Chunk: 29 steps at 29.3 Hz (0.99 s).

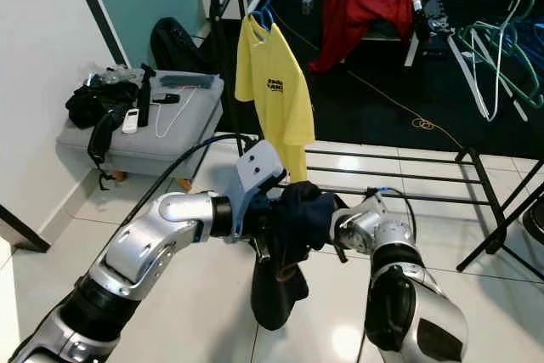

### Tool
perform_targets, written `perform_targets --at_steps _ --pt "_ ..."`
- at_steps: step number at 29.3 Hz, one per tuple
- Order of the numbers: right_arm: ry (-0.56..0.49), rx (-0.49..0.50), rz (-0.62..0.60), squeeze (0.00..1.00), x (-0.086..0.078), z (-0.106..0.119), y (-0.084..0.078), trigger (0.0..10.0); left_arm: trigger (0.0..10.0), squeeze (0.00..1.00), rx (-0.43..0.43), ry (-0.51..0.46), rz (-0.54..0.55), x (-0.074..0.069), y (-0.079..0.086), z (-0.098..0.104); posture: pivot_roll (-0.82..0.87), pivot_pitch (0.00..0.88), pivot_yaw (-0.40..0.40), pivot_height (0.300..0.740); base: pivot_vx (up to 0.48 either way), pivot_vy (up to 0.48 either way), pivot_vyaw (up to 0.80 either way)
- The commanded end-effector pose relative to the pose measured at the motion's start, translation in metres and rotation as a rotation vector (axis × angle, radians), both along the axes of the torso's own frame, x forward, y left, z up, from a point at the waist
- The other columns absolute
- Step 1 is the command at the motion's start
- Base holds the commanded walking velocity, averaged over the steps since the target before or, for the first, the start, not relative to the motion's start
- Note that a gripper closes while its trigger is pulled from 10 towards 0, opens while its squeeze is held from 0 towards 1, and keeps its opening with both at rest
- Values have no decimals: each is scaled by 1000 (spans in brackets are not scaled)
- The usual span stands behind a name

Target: Hang hanger

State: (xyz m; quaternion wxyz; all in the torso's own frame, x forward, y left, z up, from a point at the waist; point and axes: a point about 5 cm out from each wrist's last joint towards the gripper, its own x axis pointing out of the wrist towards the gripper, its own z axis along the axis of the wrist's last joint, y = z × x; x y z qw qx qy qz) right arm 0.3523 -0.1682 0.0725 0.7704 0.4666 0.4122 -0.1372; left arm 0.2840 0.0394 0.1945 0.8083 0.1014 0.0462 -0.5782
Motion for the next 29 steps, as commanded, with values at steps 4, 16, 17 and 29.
perform_targets --at_steps 4,16,17,29 --pt "-65 -585 -9 0 2 7 -55 10000 10000 0 -67 -113 -121 -15 -4 27 -50 93 18 740 0 0 0" --pt "-348 -1019 201 0 30 56 -47 10000 10000 0 -132 -175 174 12 -8 35 -56 97 30 740 0 0 0" --pt "-348 -1019 201 0 30 56 -47 10000 10000 0 -132 -175 174 12 -8 35 -56 97 30 740 0 0 0" --pt "-483 -938 329 0 46 78 -8 10000 10000 0 -380 -184 226 0 -30 61 -50 93 25 740 0 0 0"
